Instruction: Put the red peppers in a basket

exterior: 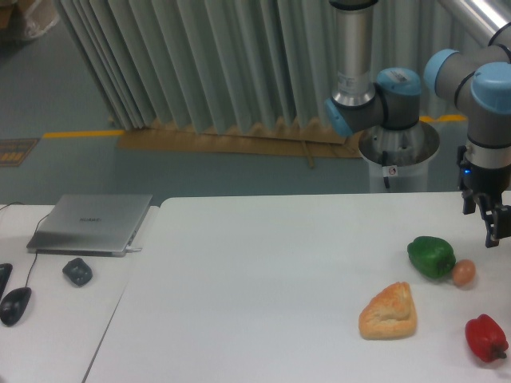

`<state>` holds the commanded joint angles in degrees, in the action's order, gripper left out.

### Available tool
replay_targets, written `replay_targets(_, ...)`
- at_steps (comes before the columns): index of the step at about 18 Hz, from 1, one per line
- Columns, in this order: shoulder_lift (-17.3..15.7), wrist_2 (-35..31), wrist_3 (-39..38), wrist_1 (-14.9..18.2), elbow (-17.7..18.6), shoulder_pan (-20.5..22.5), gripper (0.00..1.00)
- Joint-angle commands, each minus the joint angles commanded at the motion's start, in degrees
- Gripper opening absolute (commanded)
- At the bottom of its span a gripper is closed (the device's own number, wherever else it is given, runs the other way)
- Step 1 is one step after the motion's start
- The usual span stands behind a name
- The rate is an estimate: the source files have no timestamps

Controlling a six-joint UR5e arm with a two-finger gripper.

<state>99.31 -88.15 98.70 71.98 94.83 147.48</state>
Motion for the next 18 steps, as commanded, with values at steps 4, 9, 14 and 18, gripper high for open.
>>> replay_targets(4,1.0,-0.7,-3.3,-0.3,-0.6,0.0,1.00)
replay_targets(9,2.4,-1.2,-9.4,-2.2,-0.9,-0.4,1.00)
replay_targets(14,3.3,-1.1,-20.0,-3.7,-1.7,-0.6,1.00)
replay_targets(18,4.4,-1.1,-32.8,-4.5,-2.1,-2.4,1.00)
